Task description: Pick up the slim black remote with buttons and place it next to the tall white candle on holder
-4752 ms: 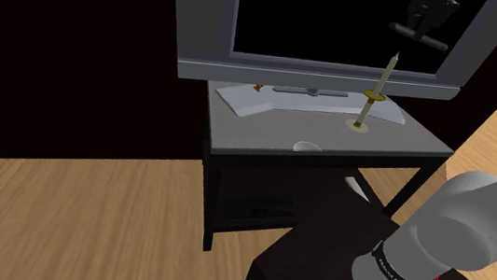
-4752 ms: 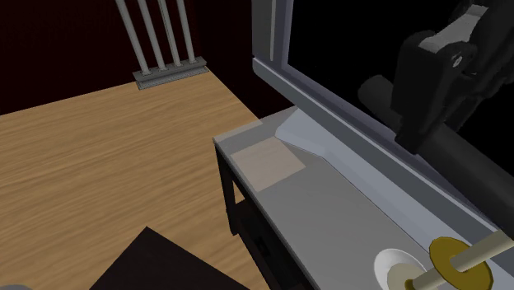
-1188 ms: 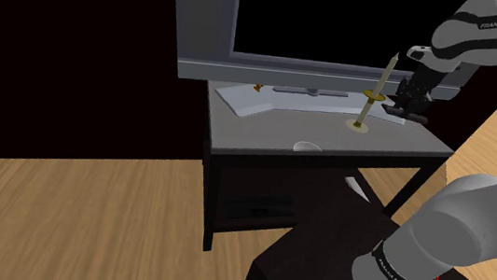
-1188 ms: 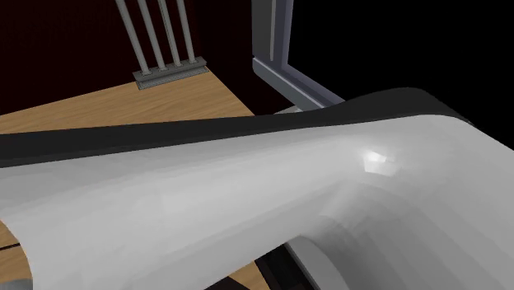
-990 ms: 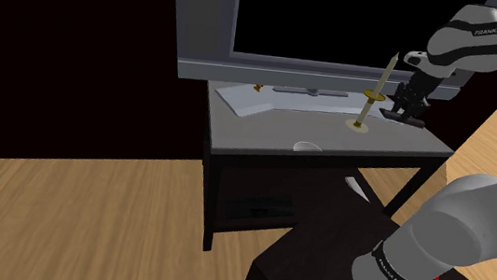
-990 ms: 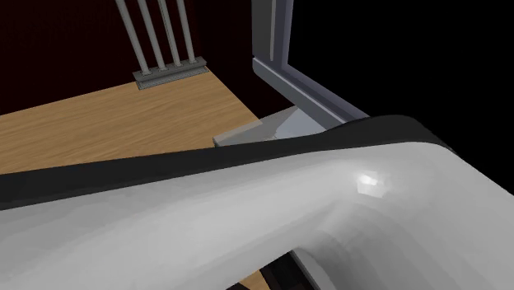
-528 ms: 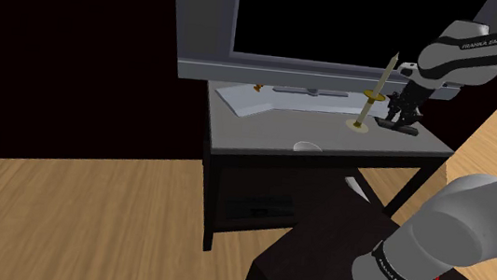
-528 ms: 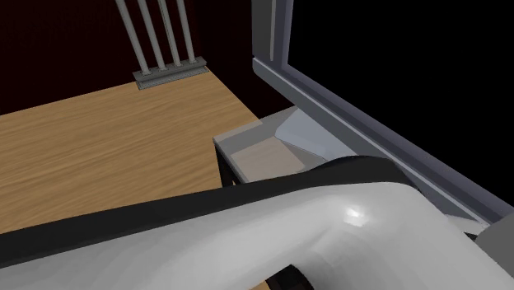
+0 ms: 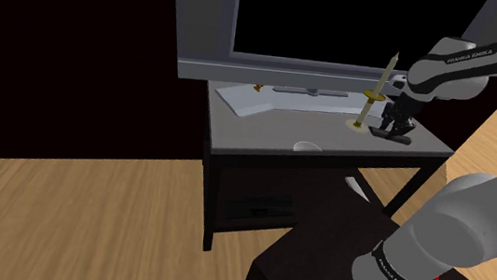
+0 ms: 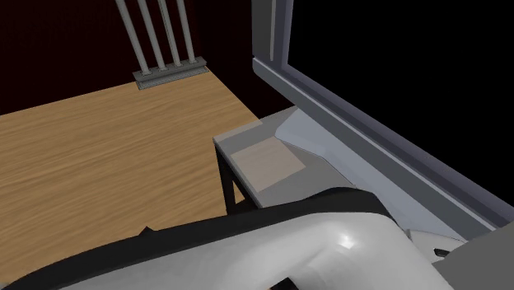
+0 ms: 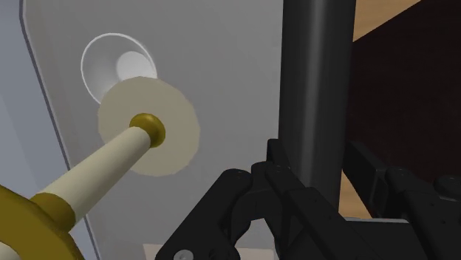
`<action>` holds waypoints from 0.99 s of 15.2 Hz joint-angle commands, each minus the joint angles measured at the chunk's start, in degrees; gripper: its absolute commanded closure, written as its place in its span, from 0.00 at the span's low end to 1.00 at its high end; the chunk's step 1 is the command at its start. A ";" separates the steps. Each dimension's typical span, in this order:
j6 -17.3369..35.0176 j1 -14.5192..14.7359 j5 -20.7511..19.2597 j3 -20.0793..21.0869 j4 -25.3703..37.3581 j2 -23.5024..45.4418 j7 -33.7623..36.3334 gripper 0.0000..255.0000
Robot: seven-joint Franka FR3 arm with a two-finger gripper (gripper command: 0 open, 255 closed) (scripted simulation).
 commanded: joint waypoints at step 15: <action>9.36 2.92 2.37 -4.78 -3.31 6.43 -2.38 1.00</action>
